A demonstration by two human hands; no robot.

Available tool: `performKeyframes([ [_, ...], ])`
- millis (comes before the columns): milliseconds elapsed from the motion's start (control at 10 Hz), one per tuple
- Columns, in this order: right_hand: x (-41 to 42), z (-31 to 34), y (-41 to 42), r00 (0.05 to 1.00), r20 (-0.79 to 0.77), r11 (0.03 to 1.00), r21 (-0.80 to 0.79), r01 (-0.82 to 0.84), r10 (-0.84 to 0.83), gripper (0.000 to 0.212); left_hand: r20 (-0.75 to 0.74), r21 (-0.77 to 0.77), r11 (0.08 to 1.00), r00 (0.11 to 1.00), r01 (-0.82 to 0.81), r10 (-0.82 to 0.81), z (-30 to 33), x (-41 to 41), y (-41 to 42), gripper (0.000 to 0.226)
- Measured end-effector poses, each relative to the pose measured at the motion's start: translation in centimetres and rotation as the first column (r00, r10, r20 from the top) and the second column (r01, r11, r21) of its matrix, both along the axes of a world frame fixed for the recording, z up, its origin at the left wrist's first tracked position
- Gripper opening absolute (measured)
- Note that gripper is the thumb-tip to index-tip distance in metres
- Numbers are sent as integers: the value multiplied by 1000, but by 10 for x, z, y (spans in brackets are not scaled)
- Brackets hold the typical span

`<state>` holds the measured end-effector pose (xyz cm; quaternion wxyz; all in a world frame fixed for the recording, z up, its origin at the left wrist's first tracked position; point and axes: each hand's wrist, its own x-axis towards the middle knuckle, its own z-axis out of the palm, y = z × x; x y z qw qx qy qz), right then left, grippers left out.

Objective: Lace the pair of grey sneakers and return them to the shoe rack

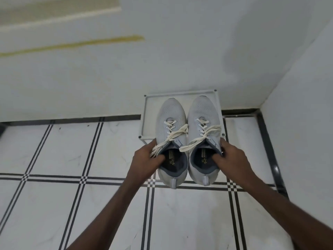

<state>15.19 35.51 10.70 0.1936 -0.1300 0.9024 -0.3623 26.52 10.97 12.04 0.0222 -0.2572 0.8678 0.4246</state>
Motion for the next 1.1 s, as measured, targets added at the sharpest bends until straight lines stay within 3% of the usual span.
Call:
performKeyframes([
  [100, -31, 22, -5, 1000, -30, 1000, -2, 1, -1, 19, -23, 14, 1000, 1000, -9, 9, 25, -29, -3, 24],
  [300, -107, 6, -47, 1000, 12, 999, 26, 19, -20, 24, -11, 9, 999, 999, -37, 37, 7, -99, -32, 17],
  [600, -216, -112, -140, 989, 132, 990, 133, 55, -72, 17, 84, 15, 1000, 996, 2, -3, -115, -217, -114, 34],
  [800, -250, -194, -175, 978, 181, 974, 217, 60, -100, 23, 171, 26, 998, 984, 51, -55, -200, -261, -146, 19],
  [1100, -248, -237, -178, 967, 195, 975, 183, 126, -162, 34, 229, 77, 996, 971, 54, -71, -240, -265, -155, 38],
])
